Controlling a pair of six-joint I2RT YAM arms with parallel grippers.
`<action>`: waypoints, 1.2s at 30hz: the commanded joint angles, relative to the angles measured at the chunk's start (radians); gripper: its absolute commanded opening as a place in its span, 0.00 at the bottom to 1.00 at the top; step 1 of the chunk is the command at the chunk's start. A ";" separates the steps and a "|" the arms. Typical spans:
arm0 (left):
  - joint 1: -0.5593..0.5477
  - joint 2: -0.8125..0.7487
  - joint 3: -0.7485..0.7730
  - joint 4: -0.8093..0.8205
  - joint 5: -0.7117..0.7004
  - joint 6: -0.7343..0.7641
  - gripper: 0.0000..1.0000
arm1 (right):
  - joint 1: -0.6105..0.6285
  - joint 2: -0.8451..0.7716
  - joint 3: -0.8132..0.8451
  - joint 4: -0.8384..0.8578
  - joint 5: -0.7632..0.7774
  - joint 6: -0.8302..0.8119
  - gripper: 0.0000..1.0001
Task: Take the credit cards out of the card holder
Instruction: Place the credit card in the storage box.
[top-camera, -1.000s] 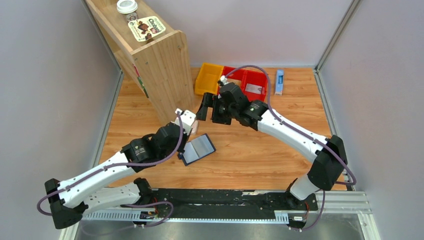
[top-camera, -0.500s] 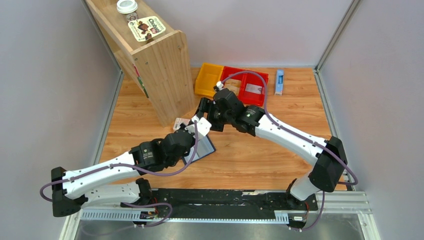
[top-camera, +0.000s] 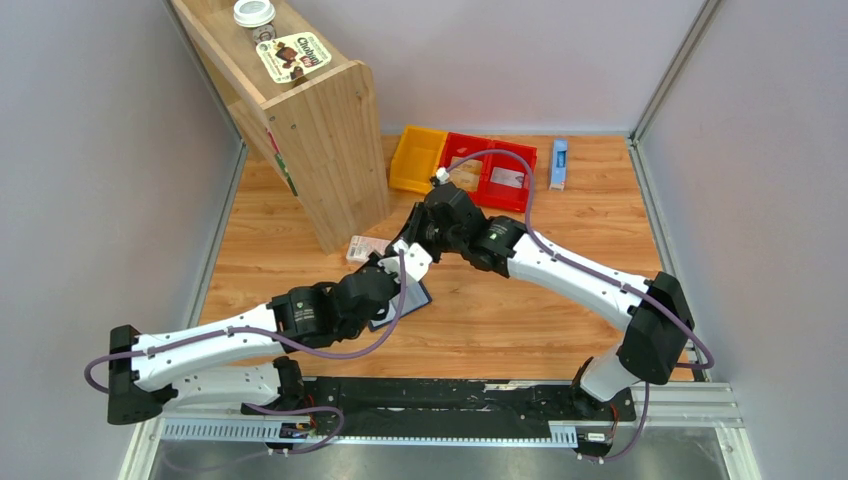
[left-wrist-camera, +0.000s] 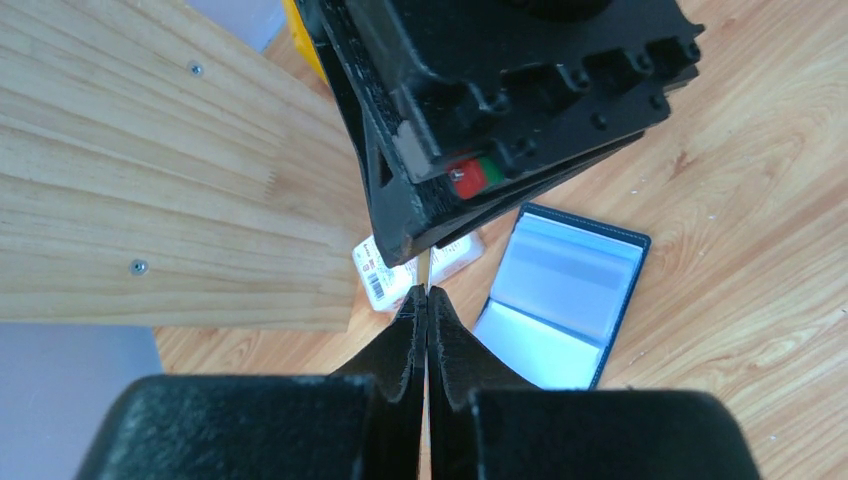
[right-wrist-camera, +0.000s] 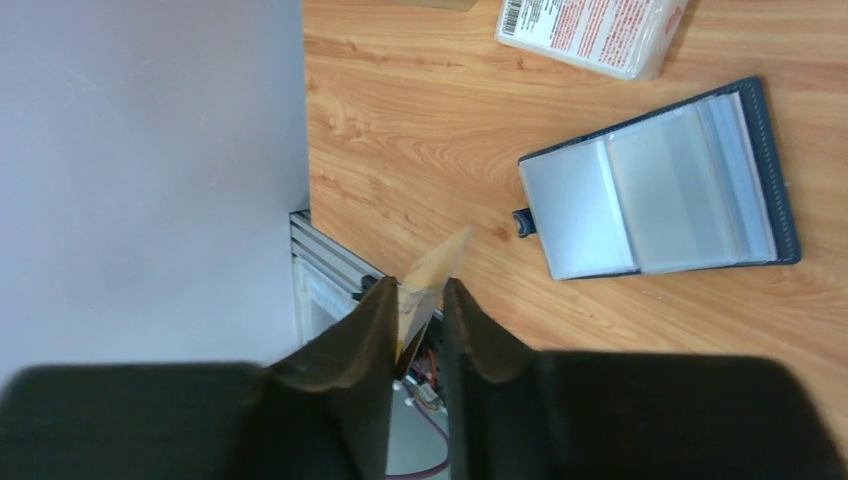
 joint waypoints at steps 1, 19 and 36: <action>-0.020 -0.001 -0.002 0.041 -0.027 -0.036 0.00 | -0.001 -0.004 -0.028 0.033 0.060 0.038 0.15; 0.110 -0.150 -0.077 -0.068 0.039 -0.578 0.65 | -0.133 -0.128 -0.238 0.249 0.235 -0.070 0.00; 0.529 -0.091 -0.249 0.165 0.495 -0.879 0.79 | -0.447 0.267 -0.065 0.711 0.474 -0.294 0.00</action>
